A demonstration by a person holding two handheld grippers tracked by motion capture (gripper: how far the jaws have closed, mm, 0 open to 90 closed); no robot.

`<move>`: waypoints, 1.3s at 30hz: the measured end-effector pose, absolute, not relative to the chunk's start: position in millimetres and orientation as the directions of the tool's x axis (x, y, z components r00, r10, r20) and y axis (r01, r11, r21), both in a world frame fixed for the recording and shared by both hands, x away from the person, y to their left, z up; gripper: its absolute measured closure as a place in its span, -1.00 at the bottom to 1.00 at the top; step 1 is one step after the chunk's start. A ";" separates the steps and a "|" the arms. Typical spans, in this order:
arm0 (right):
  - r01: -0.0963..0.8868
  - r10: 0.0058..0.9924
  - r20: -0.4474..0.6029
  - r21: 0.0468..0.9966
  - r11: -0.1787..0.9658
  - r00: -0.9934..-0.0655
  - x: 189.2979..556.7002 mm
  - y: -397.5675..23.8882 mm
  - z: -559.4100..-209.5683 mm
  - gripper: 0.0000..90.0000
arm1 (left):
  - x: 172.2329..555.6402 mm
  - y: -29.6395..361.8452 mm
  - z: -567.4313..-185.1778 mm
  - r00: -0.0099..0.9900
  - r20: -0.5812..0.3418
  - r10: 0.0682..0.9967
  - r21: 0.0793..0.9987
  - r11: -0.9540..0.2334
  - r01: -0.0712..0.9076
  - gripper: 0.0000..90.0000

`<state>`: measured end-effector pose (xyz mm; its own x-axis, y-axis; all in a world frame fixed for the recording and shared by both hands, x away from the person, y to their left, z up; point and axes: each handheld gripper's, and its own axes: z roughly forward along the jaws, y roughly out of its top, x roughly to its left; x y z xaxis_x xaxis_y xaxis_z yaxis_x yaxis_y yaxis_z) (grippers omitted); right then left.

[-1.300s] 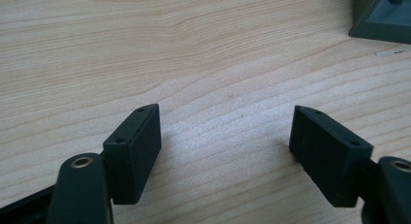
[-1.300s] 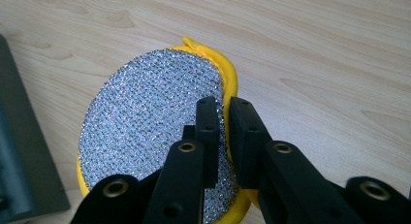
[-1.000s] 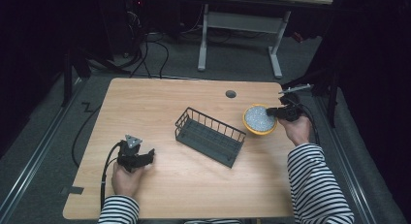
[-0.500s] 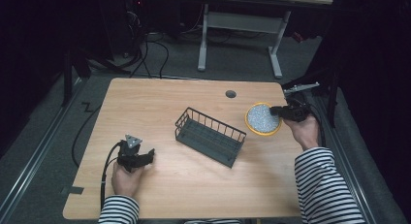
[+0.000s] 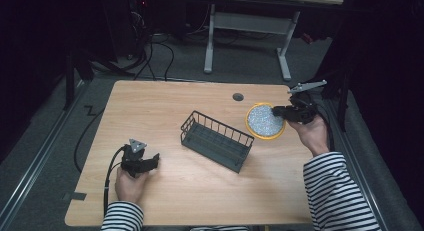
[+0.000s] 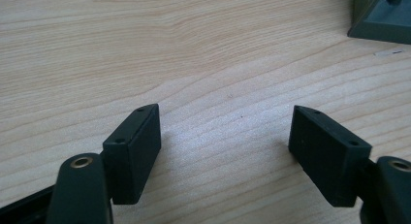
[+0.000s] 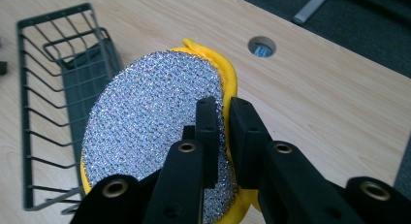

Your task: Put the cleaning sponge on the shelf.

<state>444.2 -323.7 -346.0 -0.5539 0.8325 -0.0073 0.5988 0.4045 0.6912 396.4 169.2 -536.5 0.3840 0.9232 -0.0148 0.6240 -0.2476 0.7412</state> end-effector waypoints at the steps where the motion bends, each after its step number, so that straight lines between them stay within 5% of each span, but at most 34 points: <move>1: 0.594 0.827 -0.011 0.690 0.413 -0.562 443.4 -320.0 -344.8 0.85 | 396.4 169.2 -536.5 0.384 -0.015 0.923 0.741 -0.248 0.624 -0.38; 22: 0.526 0.738 -0.042 0.675 0.518 -0.673 450.3 -250.7 -359.9 0.84 | 396.4 169.3 -536.5 0.384 -0.015 0.923 0.741 -0.247 0.624 -0.38; 39: 0.510 0.711 -0.041 0.668 0.542 -0.702 448.9 -236.4 -380.1 0.83 | 396.4 169.2 -536.5 0.384 -0.015 0.923 0.741 -0.248 0.624 -0.38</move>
<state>448.9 -236.4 -380.1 -0.7017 0.7113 -0.0414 0.5097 0.5417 0.6684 396.4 169.2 -536.5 0.3843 0.9231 -0.0150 0.6237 -0.2476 0.7414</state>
